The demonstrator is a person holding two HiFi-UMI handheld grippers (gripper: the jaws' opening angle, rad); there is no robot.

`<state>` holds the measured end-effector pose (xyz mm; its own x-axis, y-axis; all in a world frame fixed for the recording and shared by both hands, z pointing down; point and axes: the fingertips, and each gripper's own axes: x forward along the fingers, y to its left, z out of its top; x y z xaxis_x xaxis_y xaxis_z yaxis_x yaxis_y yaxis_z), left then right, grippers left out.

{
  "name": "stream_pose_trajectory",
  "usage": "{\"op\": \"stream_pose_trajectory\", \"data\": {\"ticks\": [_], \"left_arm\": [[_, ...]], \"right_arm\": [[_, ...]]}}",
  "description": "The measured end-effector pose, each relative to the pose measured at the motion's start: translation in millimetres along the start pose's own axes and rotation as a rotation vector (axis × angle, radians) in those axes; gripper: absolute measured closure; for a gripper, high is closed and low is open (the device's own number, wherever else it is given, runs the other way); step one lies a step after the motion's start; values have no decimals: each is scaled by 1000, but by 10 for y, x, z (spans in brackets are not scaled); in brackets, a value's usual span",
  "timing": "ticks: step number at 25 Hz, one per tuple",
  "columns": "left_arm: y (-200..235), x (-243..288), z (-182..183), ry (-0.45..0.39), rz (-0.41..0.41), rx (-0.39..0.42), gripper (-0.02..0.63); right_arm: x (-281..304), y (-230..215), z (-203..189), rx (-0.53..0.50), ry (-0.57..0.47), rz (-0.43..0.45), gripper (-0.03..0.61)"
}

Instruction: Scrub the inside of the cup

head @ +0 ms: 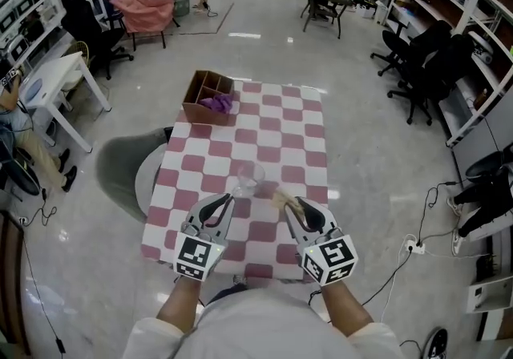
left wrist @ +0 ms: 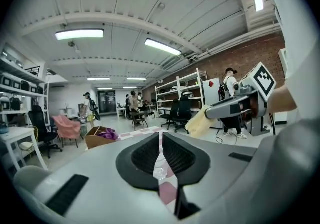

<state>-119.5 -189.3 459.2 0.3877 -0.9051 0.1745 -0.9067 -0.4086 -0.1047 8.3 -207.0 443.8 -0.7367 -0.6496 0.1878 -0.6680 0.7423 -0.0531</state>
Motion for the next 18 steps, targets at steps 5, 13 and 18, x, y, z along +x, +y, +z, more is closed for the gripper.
{"op": "stream_pose_trajectory", "data": {"ticks": [5,13,18], "left_arm": [[-95,-250,104,-5,57,-28,575],[-272,-591,183,4,111,9,578],[-405,-802,193,31,129,16,580]], "right_arm": [[-110,74,30,2,-22,29,472],[-287,129,-28,-6,-33,47,472],[-401,195,2,0,-55,55,472]]}}
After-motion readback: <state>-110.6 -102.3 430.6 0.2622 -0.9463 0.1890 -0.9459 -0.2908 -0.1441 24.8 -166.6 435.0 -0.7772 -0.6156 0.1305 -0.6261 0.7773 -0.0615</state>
